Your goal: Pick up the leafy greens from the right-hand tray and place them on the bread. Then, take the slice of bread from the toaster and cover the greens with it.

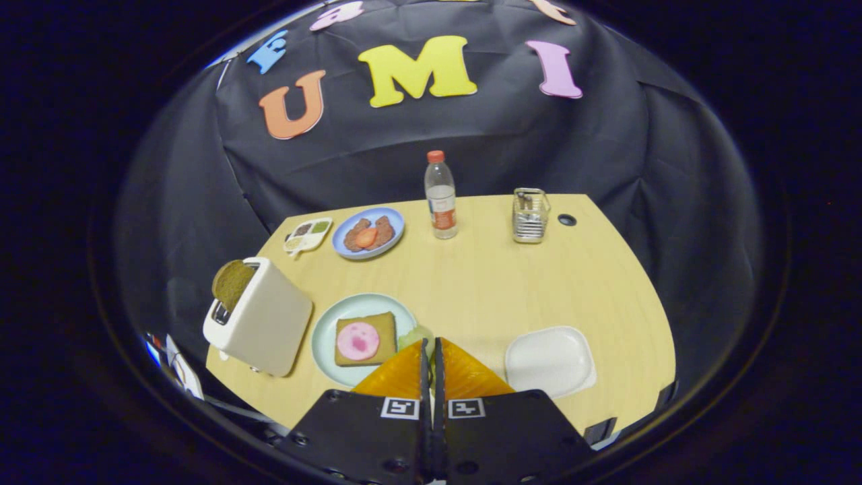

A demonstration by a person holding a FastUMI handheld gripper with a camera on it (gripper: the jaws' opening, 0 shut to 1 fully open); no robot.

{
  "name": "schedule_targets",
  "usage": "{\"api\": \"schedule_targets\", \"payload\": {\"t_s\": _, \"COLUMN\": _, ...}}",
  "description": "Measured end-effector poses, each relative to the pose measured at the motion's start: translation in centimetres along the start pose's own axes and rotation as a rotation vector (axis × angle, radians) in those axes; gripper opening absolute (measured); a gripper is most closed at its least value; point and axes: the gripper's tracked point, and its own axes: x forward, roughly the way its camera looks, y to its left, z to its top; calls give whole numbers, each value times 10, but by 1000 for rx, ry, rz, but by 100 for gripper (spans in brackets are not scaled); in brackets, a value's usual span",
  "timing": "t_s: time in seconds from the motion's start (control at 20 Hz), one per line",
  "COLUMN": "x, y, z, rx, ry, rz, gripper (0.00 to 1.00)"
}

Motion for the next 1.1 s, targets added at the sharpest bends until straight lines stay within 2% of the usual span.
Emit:
{"api": "schedule_targets", "payload": {"t_s": 0.4, "x": 24, "y": 113, "z": -3, "rx": -36, "ry": 53, "rz": 103, "gripper": 1}}
{"api": "schedule_targets", "payload": {"t_s": 0.65, "x": 57, "y": 163, "z": -3, "rx": -51, "ry": 113, "rz": 157, "gripper": 1}}
{"api": "schedule_targets", "payload": {"t_s": 0.9, "x": 106, "y": 172, "z": -18, "rx": -49, "ry": 203, "rz": 145, "gripper": 1}}
{"api": "schedule_targets", "payload": {"t_s": 1.1, "x": 142, "y": 147, "z": -20, "rx": -66, "ry": 238, "rz": 96, "gripper": 1}}
